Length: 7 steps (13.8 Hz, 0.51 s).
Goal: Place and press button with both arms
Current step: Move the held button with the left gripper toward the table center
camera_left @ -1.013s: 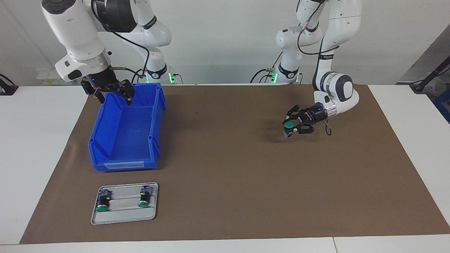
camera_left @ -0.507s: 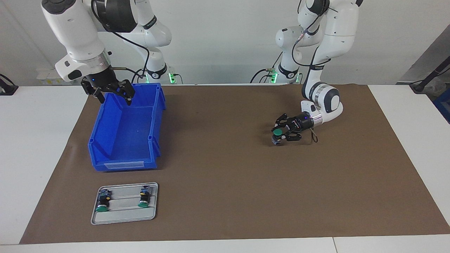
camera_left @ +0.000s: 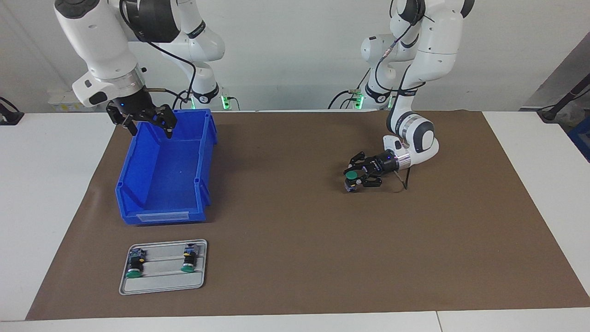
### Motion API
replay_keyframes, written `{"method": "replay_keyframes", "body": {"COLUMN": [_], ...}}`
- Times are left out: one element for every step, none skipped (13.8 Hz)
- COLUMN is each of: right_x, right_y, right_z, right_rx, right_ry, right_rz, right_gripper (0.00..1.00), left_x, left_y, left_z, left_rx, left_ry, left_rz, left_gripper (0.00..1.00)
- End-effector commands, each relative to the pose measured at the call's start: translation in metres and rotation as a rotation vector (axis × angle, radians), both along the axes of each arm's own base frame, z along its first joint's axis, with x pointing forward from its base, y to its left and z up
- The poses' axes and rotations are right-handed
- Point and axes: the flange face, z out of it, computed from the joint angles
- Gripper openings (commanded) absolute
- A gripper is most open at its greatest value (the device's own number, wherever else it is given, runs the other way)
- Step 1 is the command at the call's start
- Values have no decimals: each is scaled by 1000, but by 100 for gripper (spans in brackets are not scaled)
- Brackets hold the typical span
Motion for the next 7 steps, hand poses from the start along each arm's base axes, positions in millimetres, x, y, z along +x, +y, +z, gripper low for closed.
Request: {"method": "replay_keyframes", "body": {"right_x": [-4, -4, -4, -4, -4, -4, -4], "right_y": [0, 0, 0, 0, 0, 0, 0], "right_z": [3, 3, 3, 3, 3, 3, 3], "right_rx": [6, 7, 7, 6, 7, 7, 7], "right_ry": [-16, -16, -16, -16, -16, -16, -16], "right_rz": [20, 20, 20, 20, 20, 20, 20], "right_gripper": [100, 100, 100, 100, 100, 100, 100], "left_x": [-6, -7, -8, -8, -9, -11, -12], "left_y": [-15, -15, -19, -25, -36, -48, -55], "left_z": [-10, -13, -13, -12, -11, -10, -10], "left_rx": [21, 25, 25, 15, 1, -7, -11], "left_ry": [-17, -14, -15, -14, -11, -8, -3], "left_rz": [-12, -11, -19, -12, -4, 0, 11], "left_gripper": [13, 14, 14, 14, 15, 15, 16]}}
